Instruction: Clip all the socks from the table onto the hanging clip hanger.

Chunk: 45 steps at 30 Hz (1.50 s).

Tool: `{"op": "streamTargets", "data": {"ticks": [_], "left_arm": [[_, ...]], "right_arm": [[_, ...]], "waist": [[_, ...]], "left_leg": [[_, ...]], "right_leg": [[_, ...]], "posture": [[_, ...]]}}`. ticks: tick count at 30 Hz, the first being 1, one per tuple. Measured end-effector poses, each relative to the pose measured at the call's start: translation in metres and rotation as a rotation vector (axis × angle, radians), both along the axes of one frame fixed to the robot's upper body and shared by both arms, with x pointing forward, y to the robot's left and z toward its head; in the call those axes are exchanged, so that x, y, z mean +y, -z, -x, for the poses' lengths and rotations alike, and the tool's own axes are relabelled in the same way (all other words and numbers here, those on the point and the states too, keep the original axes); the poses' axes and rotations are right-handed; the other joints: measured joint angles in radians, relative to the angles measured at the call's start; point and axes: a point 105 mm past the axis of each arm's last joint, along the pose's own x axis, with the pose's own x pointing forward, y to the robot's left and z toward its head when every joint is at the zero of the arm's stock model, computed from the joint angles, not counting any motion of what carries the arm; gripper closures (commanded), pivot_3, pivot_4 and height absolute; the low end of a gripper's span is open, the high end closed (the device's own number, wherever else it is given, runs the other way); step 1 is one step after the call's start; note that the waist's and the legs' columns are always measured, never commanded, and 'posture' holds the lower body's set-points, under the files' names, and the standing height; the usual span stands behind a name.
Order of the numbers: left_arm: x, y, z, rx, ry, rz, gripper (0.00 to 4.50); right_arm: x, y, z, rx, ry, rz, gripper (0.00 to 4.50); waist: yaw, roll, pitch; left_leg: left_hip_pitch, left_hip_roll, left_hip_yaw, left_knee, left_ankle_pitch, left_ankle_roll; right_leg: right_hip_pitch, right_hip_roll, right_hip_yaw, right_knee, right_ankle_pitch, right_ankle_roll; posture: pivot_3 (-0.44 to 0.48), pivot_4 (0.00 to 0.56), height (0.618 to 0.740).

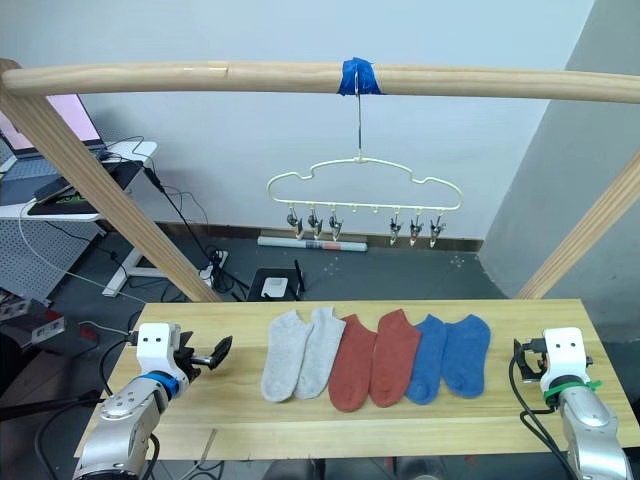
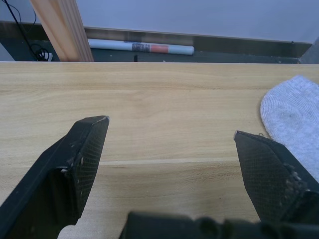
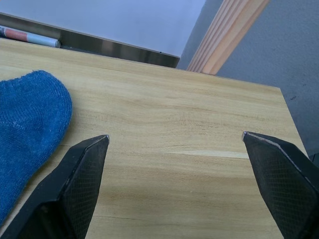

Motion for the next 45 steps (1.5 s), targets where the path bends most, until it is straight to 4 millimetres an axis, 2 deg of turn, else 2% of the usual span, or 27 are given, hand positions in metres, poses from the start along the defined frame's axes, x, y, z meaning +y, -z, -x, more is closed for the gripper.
{"op": "streamTargets", "data": {"ticks": [15, 28, 35, 38, 41, 45], "left_arm": [[0.008, -0.008, -0.001, -0.046, -0.029, 0.019, 0.04], [0.011, -0.008, 0.007, -0.039, -0.016, 0.033, 0.04], [0.005, -0.022, 0.005, -0.09, 0.019, 0.019, 0.04], [-0.004, -0.036, 0.005, -0.136, 0.062, 0.028, 0.04], [-0.015, -0.053, 0.003, -0.19, 0.098, 0.048, 0.04], [-0.037, -0.09, -0.002, -0.304, 0.175, 0.067, 0.04]], "right_arm": [[0.001, -0.005, -0.006, -0.02, 0.0, 0.002, 0.0], [0.0, 0.001, 0.003, 0.003, 0.002, 0.01, 0.0], [0.006, -0.011, -0.001, -0.032, -0.045, 0.043, 0.0], [0.019, -0.021, -0.001, -0.047, -0.126, 0.063, 0.0], [0.043, -0.032, -0.001, -0.061, -0.24, 0.048, 0.0], [0.1, -0.062, -0.003, -0.106, -0.531, 0.0, 0.0]], "waist": [[-0.003, 0.0, 0.0], [-0.003, 0.0, 0.0], [-0.003, -0.001, 0.002], [-0.003, -0.001, 0.012], [-0.003, -0.002, 0.028], [-0.004, -0.002, 0.058]], "left_leg": [[0.0, 0.0, 0.0, 0.0, 0.0, 0.0], [0.0, 0.0, 0.0, 0.0, 0.0, 0.0], [0.0, 0.0, 0.0, 0.0, 0.0, 0.0], [0.0, 0.001, 0.0, 0.0, 0.0, 0.0], [-0.001, 0.002, 0.0, 0.0, 0.0, 0.0], [-0.001, 0.003, 0.0, 0.0, 0.0, 0.0]], "right_leg": [[0.0, 0.0, 0.0, 0.0, 0.0, 0.0], [0.0, 0.0, 0.0, 0.0, 0.0, 0.0], [0.0, 0.0, 0.0, 0.0, -0.003, 0.004], [0.0, 0.0, 0.0, 0.0, -0.003, 0.004], [0.0, 0.001, 0.0, 0.0, -0.003, 0.005], [0.0, 0.001, 0.0, 0.001, -0.003, 0.005]], "posture": [[-0.059, 0.143, 0.74], [-0.054, 0.156, 0.74], [-0.056, 0.184, 0.74], [-0.061, 0.212, 0.74], [-0.072, 0.237, 0.74], [-0.076, 0.258, 0.74]]}}
